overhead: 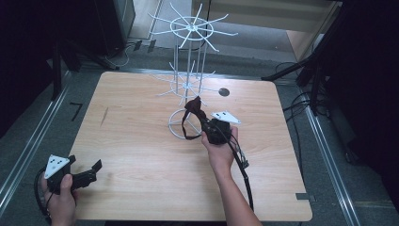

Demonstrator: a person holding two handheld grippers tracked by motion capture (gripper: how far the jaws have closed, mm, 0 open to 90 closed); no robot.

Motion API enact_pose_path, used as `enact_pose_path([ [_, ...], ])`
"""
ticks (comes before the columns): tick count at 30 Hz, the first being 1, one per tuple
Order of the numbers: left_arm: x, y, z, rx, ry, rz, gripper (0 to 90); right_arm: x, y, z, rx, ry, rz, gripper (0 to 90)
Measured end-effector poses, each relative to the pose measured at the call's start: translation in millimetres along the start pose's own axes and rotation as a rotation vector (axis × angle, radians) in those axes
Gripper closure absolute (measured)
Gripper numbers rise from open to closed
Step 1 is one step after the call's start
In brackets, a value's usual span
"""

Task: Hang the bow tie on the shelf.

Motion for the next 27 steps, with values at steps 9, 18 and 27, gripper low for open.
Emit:
enact_pose_path([
  [9,0.1,0.0,0.0,0.000,0.002,-0.003,1.4,20.7,12.6,8.0,-0.007,0.024,-0.052,84.1],
  [18,0.0,0.0,0.0,0.000,0.001,0.000,1.4,26.9,18.0,14.7,-0.014,0.084,-0.059,73.9],
  [27,0.1,0.0,0.0,0.001,0.002,-0.001,1.4,16.9,7.7,17.6,-0.082,0.108,-0.024,46.1],
])
Point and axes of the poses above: each handheld gripper's, and its own axes: y roughly forward along the jaws, x roughly out of its underside, z roughly to its right, the point moved 9 cm from there along y, roughly forward along the jaws, and after that the axes turned 13 degrees about z, right-handed, at the moved point
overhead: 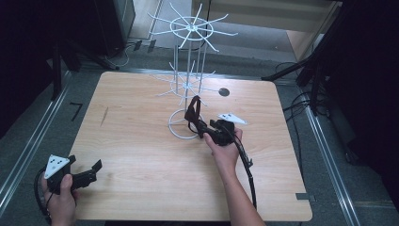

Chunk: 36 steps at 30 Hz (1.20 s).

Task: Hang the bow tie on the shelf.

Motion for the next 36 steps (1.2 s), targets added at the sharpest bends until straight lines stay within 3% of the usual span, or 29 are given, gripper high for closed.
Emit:
enact_pose_path([
  [5,0.0,0.0,-0.1,-0.003,0.002,-0.001,1.4,-6.7,-9.1,1.5,-0.004,-0.024,0.016,39.2],
  [14,0.0,0.0,0.2,-0.003,0.004,0.000,1.4,-11.8,-34.1,8.0,-0.001,-0.062,0.043,38.2],
  [25,0.1,-0.3,0.3,-0.003,0.007,0.000,1.4,-9.3,-71.0,41.3,0.047,-0.081,0.062,36.0],
  [31,0.0,-0.3,0.4,-0.005,0.008,0.001,1.4,-4.5,-88.5,61.2,0.070,-0.075,0.068,27.7],
  [36,-0.1,-0.4,0.3,-0.004,0.010,0.002,1.4,-0.1,-101.5,71.3,0.071,-0.084,0.071,13.5],
])
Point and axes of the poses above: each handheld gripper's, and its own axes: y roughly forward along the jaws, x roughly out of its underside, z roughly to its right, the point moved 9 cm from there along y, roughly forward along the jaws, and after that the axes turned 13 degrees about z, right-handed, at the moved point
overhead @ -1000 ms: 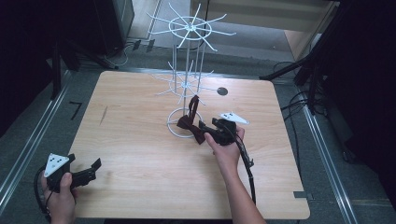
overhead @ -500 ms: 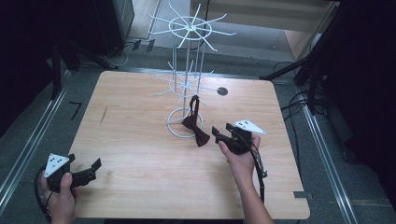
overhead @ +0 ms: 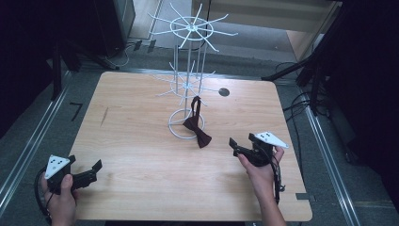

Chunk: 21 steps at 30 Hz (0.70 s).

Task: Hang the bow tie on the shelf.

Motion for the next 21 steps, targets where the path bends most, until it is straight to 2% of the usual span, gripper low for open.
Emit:
enact_pose_path([
  [2,0.0,0.0,0.0,0.000,0.000,0.000,1.4,1.4,-5.6,3.8,0.001,0.001,0.004,13.1],
  [11,-0.1,0.1,0.3,-0.001,0.001,0.002,1.4,6.0,-29.7,26.6,0.005,0.024,0.009,0.6],
  [21,0.0,0.0,0.3,-0.002,0.003,0.001,1.5,16.6,-51.0,52.2,0.035,0.053,0.015,0.0],
])
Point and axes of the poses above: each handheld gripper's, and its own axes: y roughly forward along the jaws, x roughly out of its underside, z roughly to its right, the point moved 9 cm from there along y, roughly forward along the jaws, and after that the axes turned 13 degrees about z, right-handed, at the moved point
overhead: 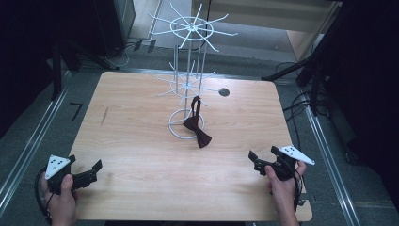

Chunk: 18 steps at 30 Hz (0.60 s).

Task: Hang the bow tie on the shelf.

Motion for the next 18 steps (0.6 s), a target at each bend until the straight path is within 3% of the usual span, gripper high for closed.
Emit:
enact_pose_path([
  [18,0.0,-0.2,0.1,0.001,0.000,0.000,1.4,18.1,-42.1,55.1,0.117,-0.010,-0.019,0.0],
])
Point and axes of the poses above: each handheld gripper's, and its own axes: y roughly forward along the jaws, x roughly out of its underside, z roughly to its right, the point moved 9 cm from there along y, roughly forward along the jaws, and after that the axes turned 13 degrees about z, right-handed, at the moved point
